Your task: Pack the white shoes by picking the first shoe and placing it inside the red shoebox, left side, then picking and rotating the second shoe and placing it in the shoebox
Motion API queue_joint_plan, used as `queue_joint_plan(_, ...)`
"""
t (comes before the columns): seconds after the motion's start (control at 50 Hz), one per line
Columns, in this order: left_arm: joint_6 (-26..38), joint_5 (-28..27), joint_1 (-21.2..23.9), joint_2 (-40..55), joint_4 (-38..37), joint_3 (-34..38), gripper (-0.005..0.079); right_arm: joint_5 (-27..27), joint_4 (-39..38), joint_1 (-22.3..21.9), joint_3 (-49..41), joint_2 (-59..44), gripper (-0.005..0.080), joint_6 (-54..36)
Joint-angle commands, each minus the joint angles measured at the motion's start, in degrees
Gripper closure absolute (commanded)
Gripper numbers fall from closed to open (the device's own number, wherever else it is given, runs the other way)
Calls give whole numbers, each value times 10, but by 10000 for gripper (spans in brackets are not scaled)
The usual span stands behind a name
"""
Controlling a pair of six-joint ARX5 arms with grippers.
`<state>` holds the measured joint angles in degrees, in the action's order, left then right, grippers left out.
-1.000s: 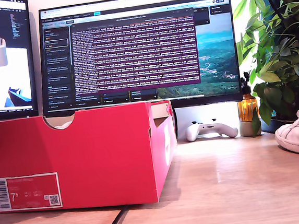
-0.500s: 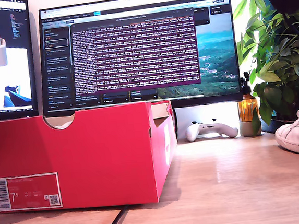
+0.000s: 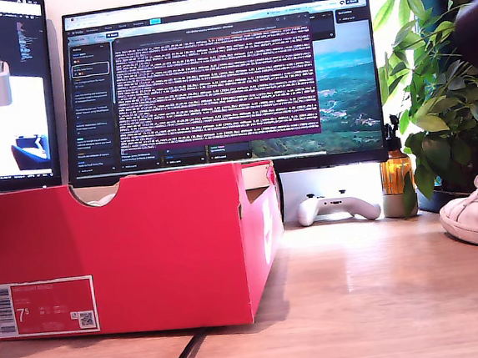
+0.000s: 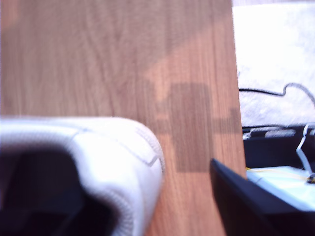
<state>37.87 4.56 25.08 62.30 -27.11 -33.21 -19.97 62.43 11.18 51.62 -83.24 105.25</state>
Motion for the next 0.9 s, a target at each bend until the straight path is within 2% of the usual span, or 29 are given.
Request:
queue_joint_plan(0.0, -4, -5, 1, 3, 15, 5, 759, 0, 11, -2, -17, -1, 775, 38)
queue_joint_plan(0.16, -4, -5, 1, 3, 15, 5, 759, 1, 9, -15, -16, -1, 762, 35)
queue_joint_plan(0.3, -4, -5, 1, 3, 15, 5, 759, -4, 33, -19, -2, 0, 762, -28)
queue_joint_plan(0.48, -4, -5, 1, 3, 15, 5, 759, -78, 69, -23, 51, 0, 762, -149)
queue_joint_plan(0.58, -4, -5, 1, 3, 15, 5, 759, -108, 78, -23, 89, 0, 762, -323)
queue_joint_plan(0.72, -4, -5, 1, 3, 15, 5, 759, -116, 78, -22, 138, 0, 762, -555)
queue_joint_plan(0.88, -4, -5, 1, 3, 15, 5, 759, -72, 63, -22, 197, 0, 762, -756)
